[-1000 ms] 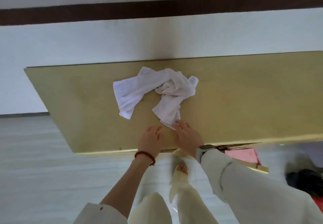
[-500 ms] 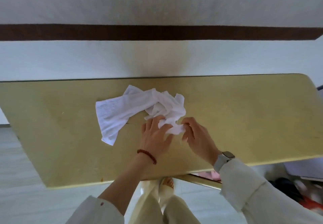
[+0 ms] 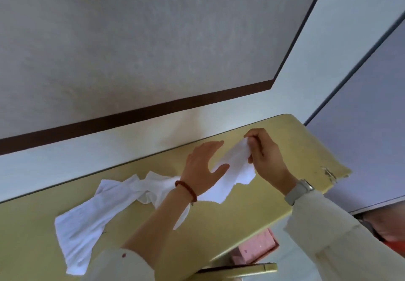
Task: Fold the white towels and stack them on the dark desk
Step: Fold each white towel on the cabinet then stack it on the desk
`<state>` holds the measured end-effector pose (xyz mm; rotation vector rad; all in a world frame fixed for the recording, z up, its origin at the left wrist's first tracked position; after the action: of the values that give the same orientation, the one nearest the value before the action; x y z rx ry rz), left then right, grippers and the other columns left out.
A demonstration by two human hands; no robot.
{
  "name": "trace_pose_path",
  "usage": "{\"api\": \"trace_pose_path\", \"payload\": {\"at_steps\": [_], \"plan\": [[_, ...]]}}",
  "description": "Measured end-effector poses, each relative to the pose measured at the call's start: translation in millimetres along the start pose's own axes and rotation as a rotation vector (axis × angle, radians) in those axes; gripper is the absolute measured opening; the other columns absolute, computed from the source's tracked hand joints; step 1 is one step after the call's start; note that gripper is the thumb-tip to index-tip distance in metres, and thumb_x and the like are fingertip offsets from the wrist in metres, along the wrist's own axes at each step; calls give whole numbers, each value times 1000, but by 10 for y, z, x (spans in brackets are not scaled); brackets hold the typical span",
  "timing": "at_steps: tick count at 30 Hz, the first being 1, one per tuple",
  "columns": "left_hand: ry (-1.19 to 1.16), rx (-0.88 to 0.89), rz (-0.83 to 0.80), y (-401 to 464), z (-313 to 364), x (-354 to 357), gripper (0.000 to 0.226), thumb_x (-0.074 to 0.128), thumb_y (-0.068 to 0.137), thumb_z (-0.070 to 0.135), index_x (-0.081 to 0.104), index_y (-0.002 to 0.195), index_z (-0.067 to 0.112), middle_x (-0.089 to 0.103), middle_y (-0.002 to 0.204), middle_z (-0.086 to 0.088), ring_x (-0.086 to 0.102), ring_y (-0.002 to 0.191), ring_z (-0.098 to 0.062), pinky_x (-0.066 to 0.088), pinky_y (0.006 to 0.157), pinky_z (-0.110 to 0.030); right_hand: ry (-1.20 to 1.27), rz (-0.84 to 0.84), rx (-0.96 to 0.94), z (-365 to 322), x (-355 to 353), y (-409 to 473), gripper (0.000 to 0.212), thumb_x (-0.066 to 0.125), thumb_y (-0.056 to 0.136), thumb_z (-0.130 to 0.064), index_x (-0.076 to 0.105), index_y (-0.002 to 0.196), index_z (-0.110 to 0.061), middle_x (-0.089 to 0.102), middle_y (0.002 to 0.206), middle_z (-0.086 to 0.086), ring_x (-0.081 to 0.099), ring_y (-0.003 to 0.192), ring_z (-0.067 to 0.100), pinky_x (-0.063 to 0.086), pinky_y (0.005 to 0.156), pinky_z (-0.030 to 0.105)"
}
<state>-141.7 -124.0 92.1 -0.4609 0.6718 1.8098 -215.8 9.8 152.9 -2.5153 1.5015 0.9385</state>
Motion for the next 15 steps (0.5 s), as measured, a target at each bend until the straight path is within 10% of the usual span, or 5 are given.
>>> {"api": "trace_pose_path", "payload": {"at_steps": [8, 15], "plan": [[-86, -125, -120, 778, 569, 871, 11, 59, 81, 29, 51, 74, 29, 53, 69, 17, 52, 72, -11, 40, 69, -16, 6, 136, -78, 405, -1324, 380, 14, 36, 96, -4, 47, 94, -14, 48, 63, -3, 46, 52, 7, 39, 49, 13], [143, -301, -149, 1212, 471, 1183, 15, 57, 87, 26, 63, 94, 14, 58, 74, 6, 55, 76, -15, 39, 68, -21, -124, 139, 228, 1451, -2117, 570, 20, 36, 97, -13, 49, 113, -12, 55, 76, 0, 58, 64, 10, 43, 58, 16]]}}
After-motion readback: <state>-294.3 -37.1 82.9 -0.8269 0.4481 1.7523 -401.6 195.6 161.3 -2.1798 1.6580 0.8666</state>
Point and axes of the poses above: each hand's wrist, its own y-axis towards the middle knuckle, its own x-axis out of the palm, z = x × y, the point moved 6 cm from there along y, towards the middle knuckle
